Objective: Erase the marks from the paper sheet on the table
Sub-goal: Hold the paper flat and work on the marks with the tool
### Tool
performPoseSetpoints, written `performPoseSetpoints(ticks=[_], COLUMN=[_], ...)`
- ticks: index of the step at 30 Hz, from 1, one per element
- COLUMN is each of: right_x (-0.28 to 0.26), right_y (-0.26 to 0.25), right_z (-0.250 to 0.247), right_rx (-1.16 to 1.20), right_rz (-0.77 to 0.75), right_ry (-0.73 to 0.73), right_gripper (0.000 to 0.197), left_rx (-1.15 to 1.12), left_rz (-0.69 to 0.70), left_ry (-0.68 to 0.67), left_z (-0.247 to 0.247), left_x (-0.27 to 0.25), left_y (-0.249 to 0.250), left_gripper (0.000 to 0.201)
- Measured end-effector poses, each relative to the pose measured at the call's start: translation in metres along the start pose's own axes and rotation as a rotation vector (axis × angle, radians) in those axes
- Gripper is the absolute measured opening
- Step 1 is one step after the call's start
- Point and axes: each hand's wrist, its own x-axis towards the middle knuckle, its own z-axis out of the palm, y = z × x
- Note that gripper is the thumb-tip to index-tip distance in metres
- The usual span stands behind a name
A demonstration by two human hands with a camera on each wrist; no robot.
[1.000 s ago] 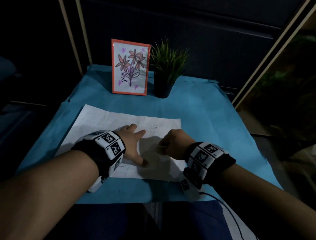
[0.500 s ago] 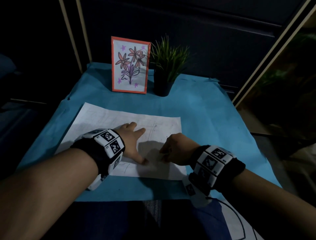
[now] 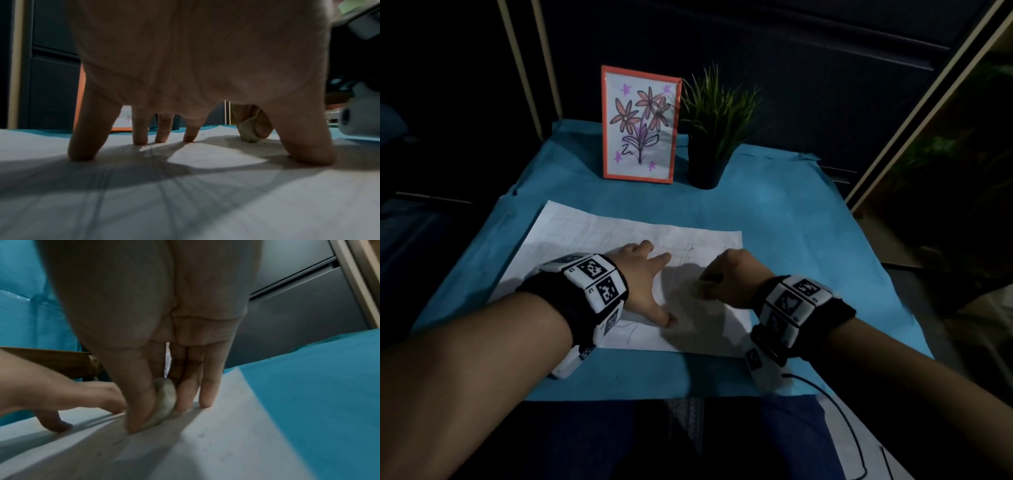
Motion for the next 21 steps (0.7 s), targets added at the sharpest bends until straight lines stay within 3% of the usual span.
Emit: performPoseSetpoints(ticks=[3, 8, 13, 17, 21], right_x=[0.005, -0.005, 0.022, 0.040, 0.058], right_y=[-0.003, -0.003, 0.013, 0.018, 0.015], right_z=[-0.002, 0.005, -0.009, -0.019, -0.020], right_rx=[-0.022, -0.033, 0.009, 0.038, 0.027], right_rz=[0.001, -0.066, 0.007, 0.025, 0.041], right_ry=[0.013, -0.093, 0.089, 0.093, 0.112], right_gripper=[0.029, 0.028, 0.025, 0.023, 0.024], left_rx=[0.001, 0.012, 0.006, -0.006, -0.003], left_rz=[0.007, 0.012, 0.028, 0.030, 0.085], left_ry=[0.014, 0.009, -0.012, 0.015, 0.011], left_z=[-0.001, -0.001, -0.006, -0.021, -0.026], left_x=[-0.001, 0.001, 0.002, 0.009, 0.022], left_y=[0.000, 0.000, -0.003, -0.004, -0.002], left_gripper=[0.121, 0.124, 0.116, 0.085, 0.093])
